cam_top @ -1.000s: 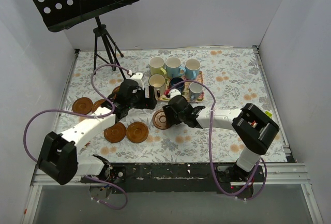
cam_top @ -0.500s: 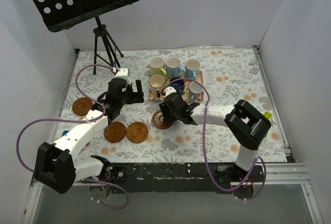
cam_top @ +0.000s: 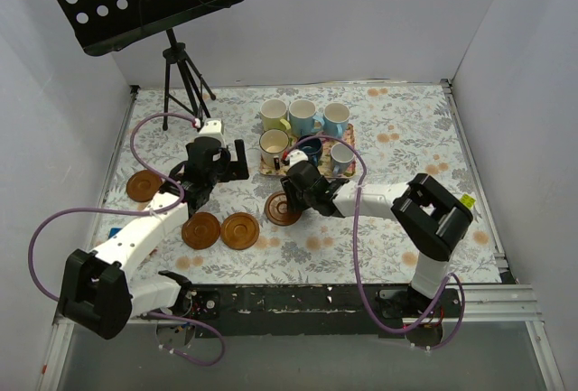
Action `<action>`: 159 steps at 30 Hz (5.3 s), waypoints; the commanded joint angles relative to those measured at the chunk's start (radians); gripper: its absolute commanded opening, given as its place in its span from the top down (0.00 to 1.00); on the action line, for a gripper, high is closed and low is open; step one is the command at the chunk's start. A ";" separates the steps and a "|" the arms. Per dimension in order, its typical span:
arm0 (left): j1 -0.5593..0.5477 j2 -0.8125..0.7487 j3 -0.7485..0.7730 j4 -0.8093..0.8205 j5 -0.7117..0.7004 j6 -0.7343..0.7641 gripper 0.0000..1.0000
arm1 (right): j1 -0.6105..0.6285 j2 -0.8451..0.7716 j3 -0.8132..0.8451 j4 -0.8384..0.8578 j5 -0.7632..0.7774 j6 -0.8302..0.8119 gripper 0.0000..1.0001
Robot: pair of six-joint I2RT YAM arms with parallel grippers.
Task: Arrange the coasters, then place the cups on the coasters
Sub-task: Move the coaster to the center of the board.
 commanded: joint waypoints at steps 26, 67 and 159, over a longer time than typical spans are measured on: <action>0.001 -0.114 -0.031 0.023 -0.102 -0.010 0.02 | 0.112 -0.086 -0.099 -0.046 0.013 0.043 0.65; 0.001 -0.107 -0.029 0.017 -0.099 -0.010 0.02 | 0.159 -0.110 -0.105 -0.077 0.036 0.074 0.66; 0.327 0.245 0.145 -0.043 0.076 0.041 0.09 | 0.099 -0.724 -0.272 0.020 0.109 -0.016 0.38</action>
